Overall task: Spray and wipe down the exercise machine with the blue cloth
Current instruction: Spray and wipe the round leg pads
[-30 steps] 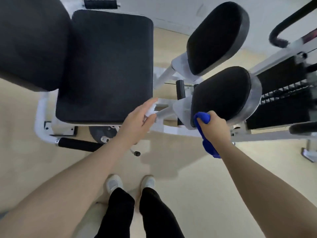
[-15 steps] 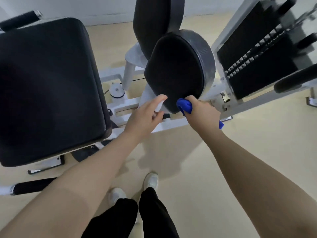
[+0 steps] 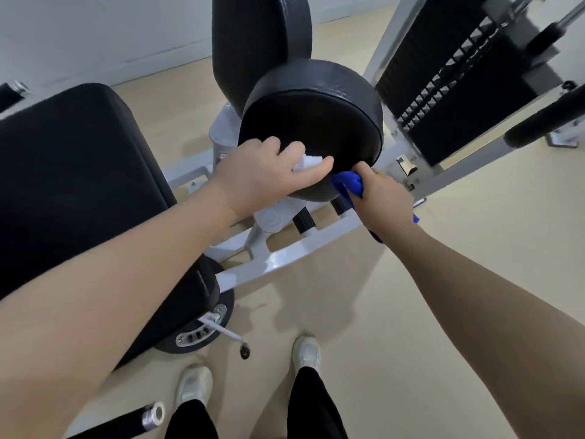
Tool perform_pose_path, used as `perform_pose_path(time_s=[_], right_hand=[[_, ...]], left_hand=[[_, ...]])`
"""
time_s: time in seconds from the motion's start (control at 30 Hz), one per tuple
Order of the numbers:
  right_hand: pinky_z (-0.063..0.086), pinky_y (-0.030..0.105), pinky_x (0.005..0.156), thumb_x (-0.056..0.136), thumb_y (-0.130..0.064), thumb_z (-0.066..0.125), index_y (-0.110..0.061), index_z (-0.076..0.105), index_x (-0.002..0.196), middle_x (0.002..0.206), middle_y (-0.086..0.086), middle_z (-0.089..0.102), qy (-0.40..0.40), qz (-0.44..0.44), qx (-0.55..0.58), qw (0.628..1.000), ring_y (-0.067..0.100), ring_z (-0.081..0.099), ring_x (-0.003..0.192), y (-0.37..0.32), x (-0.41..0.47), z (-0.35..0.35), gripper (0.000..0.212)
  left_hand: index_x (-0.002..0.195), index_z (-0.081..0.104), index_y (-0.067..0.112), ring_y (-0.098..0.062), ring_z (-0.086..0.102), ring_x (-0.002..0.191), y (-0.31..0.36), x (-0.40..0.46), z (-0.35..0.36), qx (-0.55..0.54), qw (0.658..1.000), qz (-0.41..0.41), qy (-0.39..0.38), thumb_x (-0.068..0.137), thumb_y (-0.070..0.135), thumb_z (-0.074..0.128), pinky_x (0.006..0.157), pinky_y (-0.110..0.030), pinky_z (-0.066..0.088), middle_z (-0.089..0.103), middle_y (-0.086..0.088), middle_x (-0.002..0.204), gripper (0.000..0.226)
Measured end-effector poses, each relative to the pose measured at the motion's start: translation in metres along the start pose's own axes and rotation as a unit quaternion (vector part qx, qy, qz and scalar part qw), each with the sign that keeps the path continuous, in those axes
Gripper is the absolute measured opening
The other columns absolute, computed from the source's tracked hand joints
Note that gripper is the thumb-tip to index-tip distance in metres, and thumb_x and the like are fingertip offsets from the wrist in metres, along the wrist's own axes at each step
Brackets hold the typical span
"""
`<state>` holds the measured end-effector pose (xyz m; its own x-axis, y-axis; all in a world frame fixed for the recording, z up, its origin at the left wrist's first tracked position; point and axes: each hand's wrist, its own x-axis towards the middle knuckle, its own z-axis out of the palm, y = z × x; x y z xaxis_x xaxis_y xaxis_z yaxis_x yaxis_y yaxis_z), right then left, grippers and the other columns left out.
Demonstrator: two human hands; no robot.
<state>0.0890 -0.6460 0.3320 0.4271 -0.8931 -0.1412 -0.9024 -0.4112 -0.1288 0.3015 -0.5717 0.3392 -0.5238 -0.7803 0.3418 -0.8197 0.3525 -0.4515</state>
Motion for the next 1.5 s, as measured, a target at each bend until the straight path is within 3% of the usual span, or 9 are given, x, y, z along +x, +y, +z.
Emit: perform_pose_path(time_s=[0.13, 0.33, 0.43, 0.67, 0.77, 0.9, 1.07, 1.3, 1.5], right_hand=[[0.019, 0.023, 0.046, 0.092, -0.020, 0.047, -0.021, 0.045, 0.108, 0.084, -0.002, 0.046, -0.011, 0.007, 0.001, 1.000, 0.020, 0.043, 0.066, -0.010, 0.007, -0.004, 0.016], [0.023, 0.023, 0.047, 0.094, -0.024, 0.046, -0.023, 0.043, 0.108, 0.089, -0.003, 0.048, 0.001, 0.004, 0.009, 1.000, 0.021, 0.046, 0.070, -0.012, 0.015, 0.004, 0.015], [0.036, 0.030, 0.055, 0.092, -0.025, 0.045, -0.025, 0.042, 0.106, 0.090, -0.004, 0.049, 0.019, 0.006, 0.006, 1.000, 0.023, 0.048, 0.070, -0.008, 0.018, 0.010, 0.014], [0.033, 0.029, 0.058, 0.095, -0.027, 0.043, -0.021, 0.044, 0.110, 0.092, -0.002, 0.045, 0.031, 0.015, 0.029, 0.999, 0.022, 0.048, 0.074, -0.010, 0.010, 0.016, 0.016], [0.028, 0.026, 0.053, 0.096, -0.026, 0.043, -0.021, 0.043, 0.111, 0.093, -0.002, 0.043, 0.026, 0.020, 0.024, 0.999, 0.022, 0.046, 0.072, -0.010, 0.008, 0.016, 0.017], [0.028, 0.025, 0.050, 0.096, -0.026, 0.043, -0.021, 0.042, 0.111, 0.093, -0.001, 0.044, 0.035, 0.026, 0.022, 0.999, 0.023, 0.048, 0.072, -0.011, 0.007, 0.018, 0.016], [0.039, 0.029, 0.051, 0.096, -0.026, 0.040, -0.020, 0.038, 0.109, 0.092, 0.003, 0.050, 0.028, 0.049, 0.045, 0.997, 0.025, 0.052, 0.069, -0.018, 0.003, 0.025, 0.014], [0.034, 0.027, 0.047, 0.097, -0.031, 0.039, -0.017, 0.036, 0.106, 0.087, 0.004, 0.052, 0.024, 0.098, 0.067, 0.993, 0.025, 0.051, 0.066, -0.030, 0.006, 0.022, 0.017], [0.024, 0.024, 0.045, 0.098, -0.032, 0.038, -0.016, 0.036, 0.109, 0.089, 0.001, 0.048, 0.021, 0.089, 0.060, 0.994, 0.021, 0.045, 0.063, -0.029, 0.012, 0.021, 0.020]], left_hand=[[0.122, 0.044, 0.022, -0.016, 0.027, 0.047, -0.016, 0.012, 0.001, 0.015, 0.997, 0.064, 0.034, 0.083, -0.011, 0.010, 0.040, -0.021, 0.028, 0.043, -0.004, 0.069, 0.062], [0.113, 0.043, 0.021, -0.018, 0.024, 0.049, -0.007, 0.016, 0.022, -0.005, 0.999, 0.022, 0.042, 0.080, -0.007, 0.020, 0.039, -0.021, 0.029, 0.044, -0.002, 0.068, 0.048], [0.112, 0.041, 0.020, -0.017, 0.026, 0.047, -0.005, 0.001, 0.031, -0.011, 1.000, 0.023, -0.010, 0.071, -0.004, 0.030, 0.040, -0.021, 0.026, 0.041, -0.002, 0.067, 0.049], [0.128, 0.023, 0.017, -0.019, 0.031, 0.053, 0.027, -0.044, 0.035, -0.042, 0.976, 0.025, -0.212, 0.059, 0.005, 0.068, 0.044, -0.024, 0.028, 0.055, -0.009, 0.092, 0.084], [0.130, 0.019, 0.017, -0.019, 0.035, 0.057, 0.034, -0.042, 0.036, -0.051, 0.969, 0.006, -0.242, 0.064, 0.003, 0.066, 0.047, -0.026, 0.028, 0.048, -0.010, 0.102, 0.082], [0.123, 0.030, 0.021, -0.017, 0.031, 0.050, 0.032, -0.024, 0.034, -0.058, 0.979, -0.027, -0.194, 0.061, -0.001, 0.049, 0.042, -0.023, 0.019, 0.046, -0.003, 0.084, 0.069], [0.118, 0.034, 0.020, -0.015, 0.029, 0.043, 0.018, -0.033, 0.038, -0.097, 0.981, -0.028, -0.167, 0.050, 0.003, 0.073, 0.041, -0.018, 0.017, 0.051, -0.004, 0.076, 0.081], [0.126, 0.038, 0.026, -0.017, 0.025, 0.045, 0.020, -0.017, 0.035, -0.105, 0.993, 0.018, -0.056, 0.064, -0.008, 0.042, 0.040, -0.019, 0.022, 0.054, -0.006, 0.082, 0.071], [0.112, 0.037, 0.021, -0.017, 0.024, 0.044, 0.018, -0.017, 0.050, -0.111, 0.988, -0.004, -0.111, 0.052, 0.009, 0.072, 0.039, -0.019, 0.021, 0.055, -0.006, 0.081, 0.070]])
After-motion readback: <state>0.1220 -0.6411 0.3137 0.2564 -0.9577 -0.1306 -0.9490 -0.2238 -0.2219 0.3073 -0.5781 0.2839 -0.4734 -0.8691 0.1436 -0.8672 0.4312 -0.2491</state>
